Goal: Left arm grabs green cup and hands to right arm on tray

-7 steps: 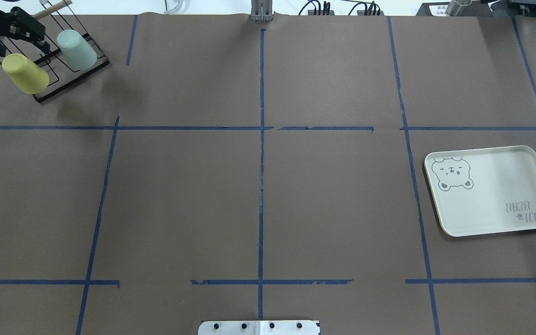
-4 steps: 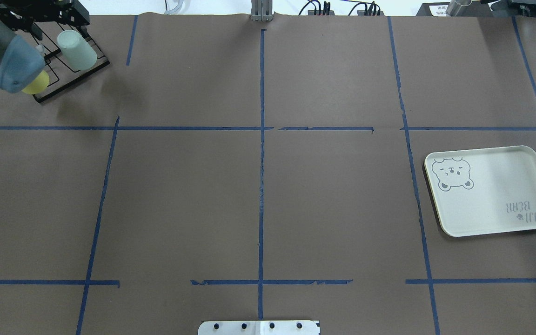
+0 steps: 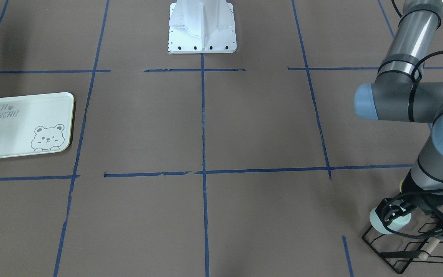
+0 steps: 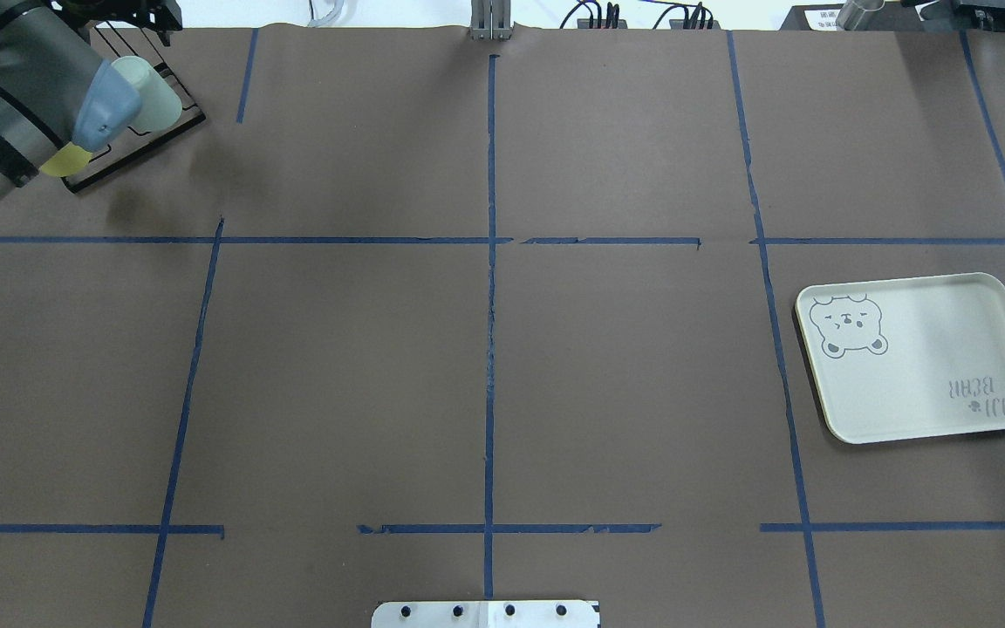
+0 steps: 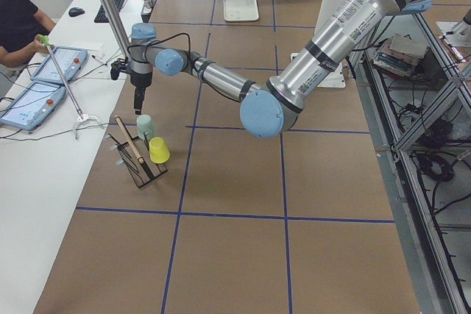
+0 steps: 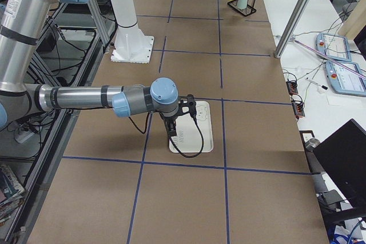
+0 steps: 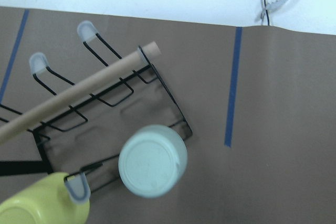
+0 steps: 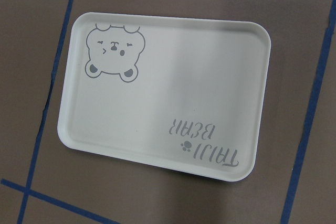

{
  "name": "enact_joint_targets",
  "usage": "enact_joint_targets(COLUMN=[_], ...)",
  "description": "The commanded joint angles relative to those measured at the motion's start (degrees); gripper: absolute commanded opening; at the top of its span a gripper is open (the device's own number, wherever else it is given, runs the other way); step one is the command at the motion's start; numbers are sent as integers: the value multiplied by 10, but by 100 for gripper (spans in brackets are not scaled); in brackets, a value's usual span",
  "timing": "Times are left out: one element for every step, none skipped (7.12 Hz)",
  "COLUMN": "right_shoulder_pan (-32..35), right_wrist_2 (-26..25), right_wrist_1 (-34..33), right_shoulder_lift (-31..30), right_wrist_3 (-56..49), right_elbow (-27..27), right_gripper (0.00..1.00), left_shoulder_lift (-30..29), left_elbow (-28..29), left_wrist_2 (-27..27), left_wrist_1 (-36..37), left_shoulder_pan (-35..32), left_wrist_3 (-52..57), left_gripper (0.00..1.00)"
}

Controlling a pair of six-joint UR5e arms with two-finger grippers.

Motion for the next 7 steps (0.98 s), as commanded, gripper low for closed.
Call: enact_joint_targets(right_shoulder_pan=[0, 0, -1, -1, -3, -4, -5], right_wrist_2=[0, 0, 0, 0, 0, 0, 0], right_wrist_1=[0, 0, 0, 0, 0, 0, 0], right_shoulder_lift=[-2, -2, -2, -2, -2, -2, 0], right_wrist_3=[-2, -3, -3, -4, -4, -5, -5], right_elbow=[-4, -5, -10, -12, -13, -17, -17], right_gripper=[100, 100, 100, 100, 100, 100, 100], left_shoulder_lift=[-9, -9, -9, -7, -4, -1, 4], left_elbow=[41, 43, 44, 44, 43, 43, 44], left_wrist_2=[1, 0, -3, -4, -16, -23, -23], left_wrist_1=[-21, -21, -21, -21, -21, -22, -22], left_shoulder_pan=[-1, -1, -1, -1, 1, 2, 2], left_wrist_3=[-15, -15, -13, -12, -10, -9, -8], left_gripper=[100, 100, 100, 100, 100, 100, 100])
